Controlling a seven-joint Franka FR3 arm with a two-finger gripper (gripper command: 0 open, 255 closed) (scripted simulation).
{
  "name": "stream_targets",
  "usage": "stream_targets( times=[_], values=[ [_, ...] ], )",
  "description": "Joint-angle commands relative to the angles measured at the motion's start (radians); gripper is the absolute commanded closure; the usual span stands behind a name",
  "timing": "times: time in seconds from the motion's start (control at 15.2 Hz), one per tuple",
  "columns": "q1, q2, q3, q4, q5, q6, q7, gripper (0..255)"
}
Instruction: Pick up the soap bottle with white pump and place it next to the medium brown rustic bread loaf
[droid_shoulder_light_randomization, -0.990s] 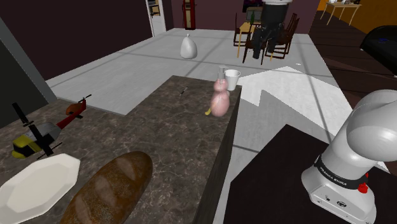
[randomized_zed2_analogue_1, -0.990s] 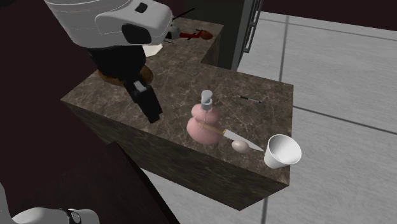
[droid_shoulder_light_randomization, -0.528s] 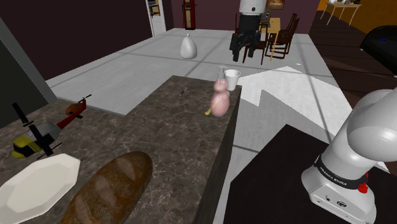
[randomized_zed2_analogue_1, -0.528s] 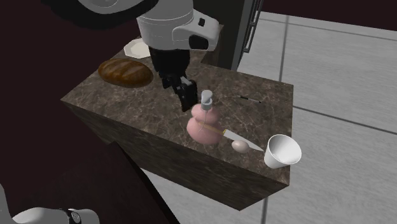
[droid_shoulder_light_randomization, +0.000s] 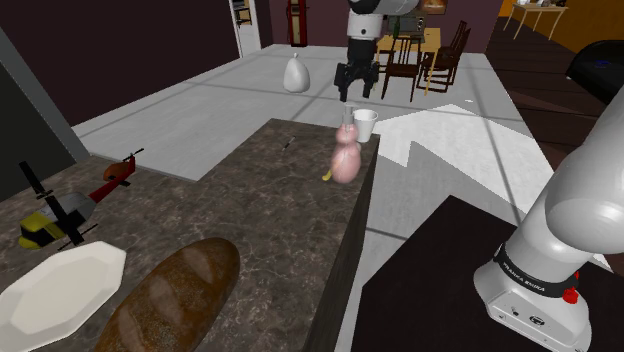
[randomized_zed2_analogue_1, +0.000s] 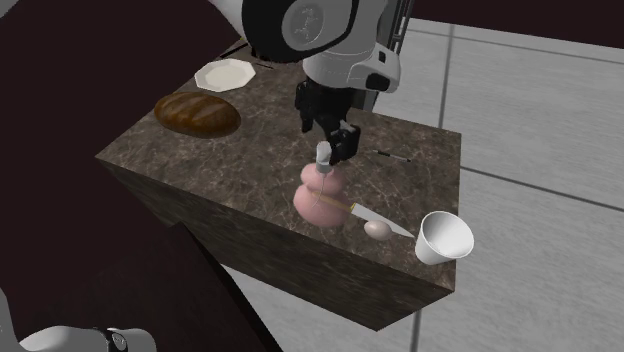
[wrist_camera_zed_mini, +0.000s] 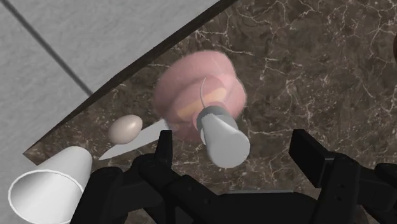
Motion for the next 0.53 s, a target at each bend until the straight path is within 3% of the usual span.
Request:
stream_targets(
  times=[0.0,0.46],
  values=[
    [-0.003,0.05,-0.003,0.049,0.017,-0.005,-0.007,0],
    [0.002,0.067,0.002,-0.032,0.025,0.093,-0.013,0]
  ],
)
